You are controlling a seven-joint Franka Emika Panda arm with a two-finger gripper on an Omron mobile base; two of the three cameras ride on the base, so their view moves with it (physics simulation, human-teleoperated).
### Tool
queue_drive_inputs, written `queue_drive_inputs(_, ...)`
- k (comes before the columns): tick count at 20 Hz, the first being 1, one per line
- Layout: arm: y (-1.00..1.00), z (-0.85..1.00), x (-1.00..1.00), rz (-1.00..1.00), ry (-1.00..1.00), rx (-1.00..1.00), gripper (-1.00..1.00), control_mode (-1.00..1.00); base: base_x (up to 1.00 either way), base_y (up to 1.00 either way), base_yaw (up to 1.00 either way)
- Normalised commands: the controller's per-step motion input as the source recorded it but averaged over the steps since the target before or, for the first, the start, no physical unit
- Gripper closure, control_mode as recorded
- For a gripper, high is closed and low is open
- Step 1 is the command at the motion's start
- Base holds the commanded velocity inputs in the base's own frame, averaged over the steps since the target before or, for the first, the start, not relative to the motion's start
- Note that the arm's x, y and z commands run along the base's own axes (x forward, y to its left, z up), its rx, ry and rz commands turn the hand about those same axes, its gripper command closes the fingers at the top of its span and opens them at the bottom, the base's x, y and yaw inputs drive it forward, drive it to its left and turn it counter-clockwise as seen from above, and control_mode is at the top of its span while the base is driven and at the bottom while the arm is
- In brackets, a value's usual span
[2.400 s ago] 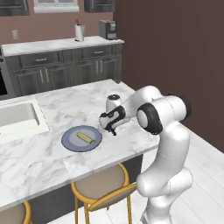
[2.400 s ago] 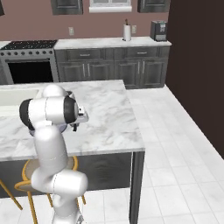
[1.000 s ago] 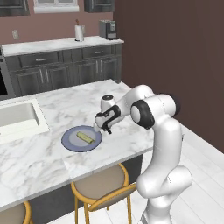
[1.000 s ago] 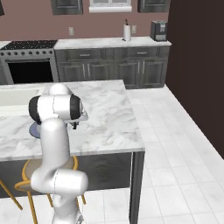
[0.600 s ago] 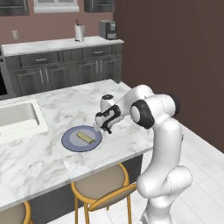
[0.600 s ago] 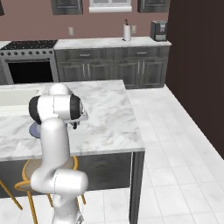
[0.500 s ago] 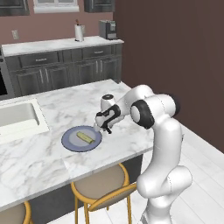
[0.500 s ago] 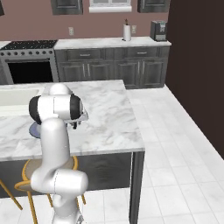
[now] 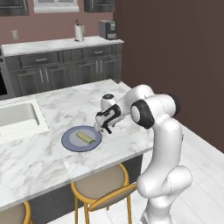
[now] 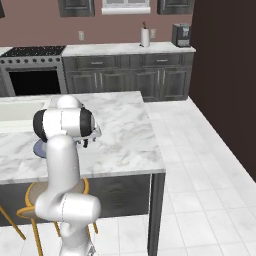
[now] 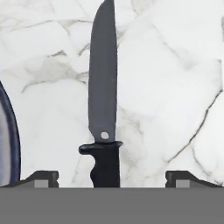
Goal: Retrieve the butter from the fridge and place it on a plate on the dining table. Then retrieve the butter knife by the fridge and place it near the plate.
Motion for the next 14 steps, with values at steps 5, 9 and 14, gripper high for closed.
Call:
queue_drive_inputs(5,-0.02,0.00,0.00,0.00,0.00,0.00,-1.00,-1.00,0.00,0.00,0.00)
queue_drive_inputs(9,-0.15,0.10,0.00,0.00,0.00,0.00,-1.00,-1.00,0.00,0.00,0.00)
queue_drive_inputs(14,-0.12,0.30,-0.03,0.00,-0.02,0.00,-1.00,-1.00,0.00,0.00,0.00)
